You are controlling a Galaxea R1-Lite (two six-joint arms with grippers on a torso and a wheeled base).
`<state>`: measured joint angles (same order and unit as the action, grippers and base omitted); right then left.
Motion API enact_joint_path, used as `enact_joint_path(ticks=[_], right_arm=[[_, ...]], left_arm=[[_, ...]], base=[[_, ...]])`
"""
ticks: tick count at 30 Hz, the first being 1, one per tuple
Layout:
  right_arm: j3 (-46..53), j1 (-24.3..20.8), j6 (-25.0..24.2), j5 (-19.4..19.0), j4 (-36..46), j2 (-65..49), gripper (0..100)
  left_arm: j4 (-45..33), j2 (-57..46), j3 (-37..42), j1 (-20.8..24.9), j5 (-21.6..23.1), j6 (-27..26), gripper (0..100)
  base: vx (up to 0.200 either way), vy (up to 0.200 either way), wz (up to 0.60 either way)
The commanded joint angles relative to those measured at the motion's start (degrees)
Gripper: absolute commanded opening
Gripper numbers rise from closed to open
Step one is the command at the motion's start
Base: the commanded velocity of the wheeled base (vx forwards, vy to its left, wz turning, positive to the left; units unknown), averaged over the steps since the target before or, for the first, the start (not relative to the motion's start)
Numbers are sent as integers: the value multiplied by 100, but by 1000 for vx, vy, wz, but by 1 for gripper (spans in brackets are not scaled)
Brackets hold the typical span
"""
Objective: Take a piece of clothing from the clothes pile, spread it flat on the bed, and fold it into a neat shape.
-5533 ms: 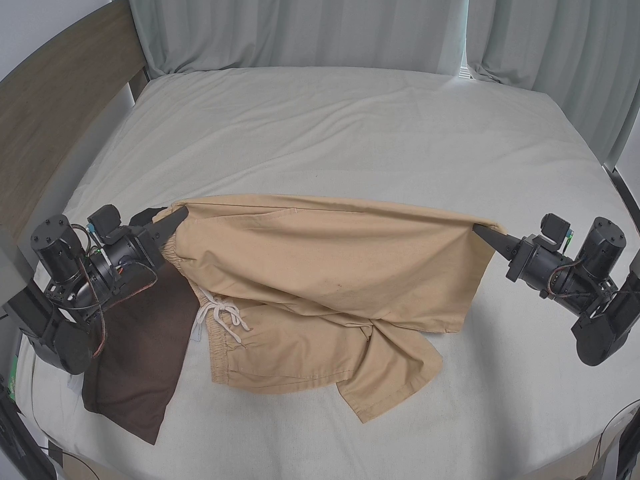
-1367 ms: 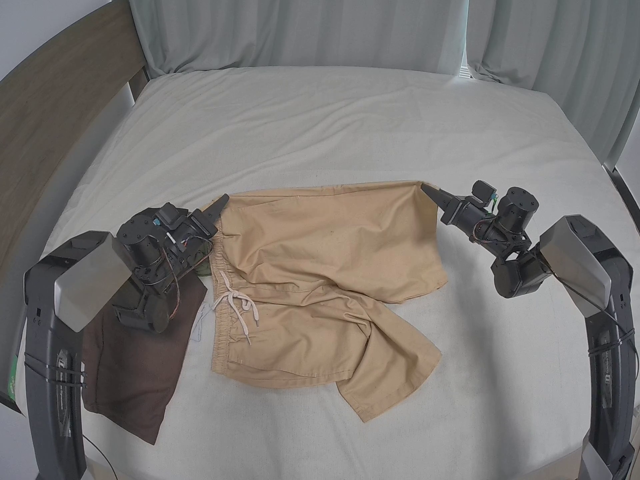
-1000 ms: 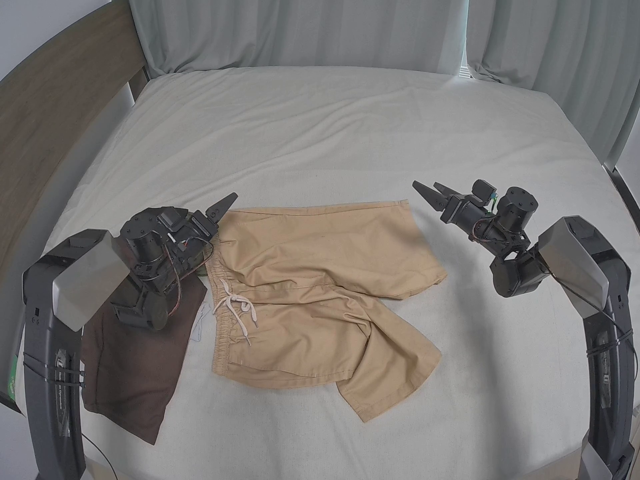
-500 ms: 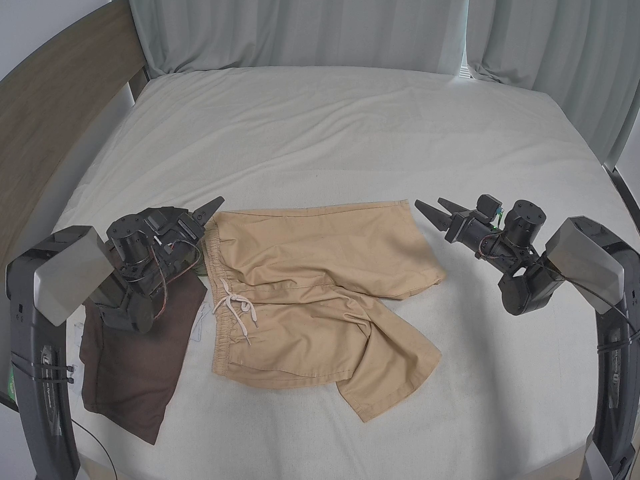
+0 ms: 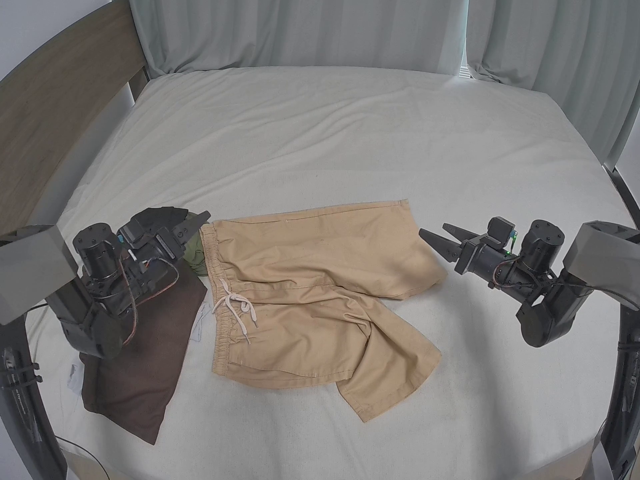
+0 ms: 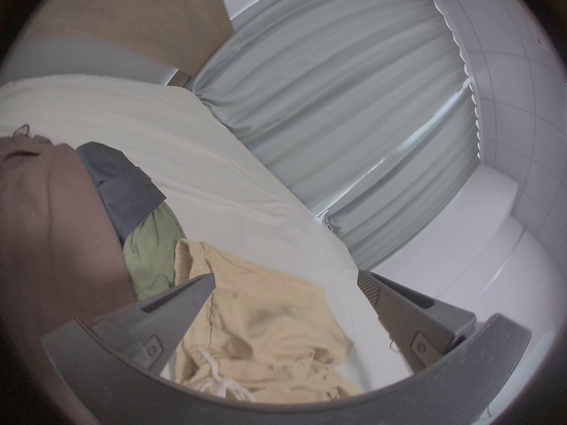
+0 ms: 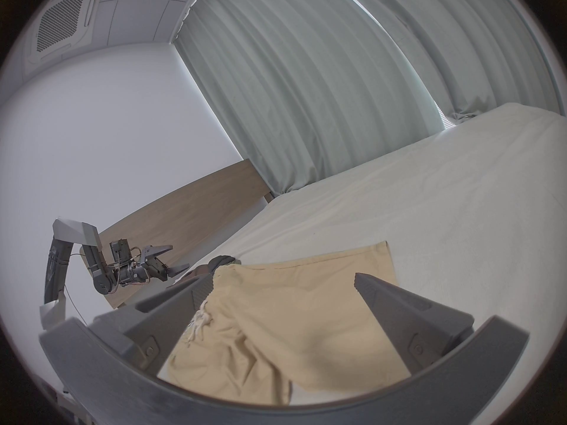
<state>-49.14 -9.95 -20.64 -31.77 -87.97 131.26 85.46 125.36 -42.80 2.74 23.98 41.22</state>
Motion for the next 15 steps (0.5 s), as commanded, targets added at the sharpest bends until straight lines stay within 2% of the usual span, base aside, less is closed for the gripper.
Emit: enact_joint_path(ticks=[1,10,15], right_arm=[[1161,-157,42,-5,-45,-1129,100],[2233,-315,-2,-14,-45,-1902,100],[2550,-324,25,-31,-54,-2025,100]], left_arm=[[323,-1101,1222,-28,397,-668,100],[314,-1954,2039,-99,986,-747,100],[314,-2121,2250,-125,1153,-1089,100]], base=[[0,0,0],[0,0,0],[0,0,0]])
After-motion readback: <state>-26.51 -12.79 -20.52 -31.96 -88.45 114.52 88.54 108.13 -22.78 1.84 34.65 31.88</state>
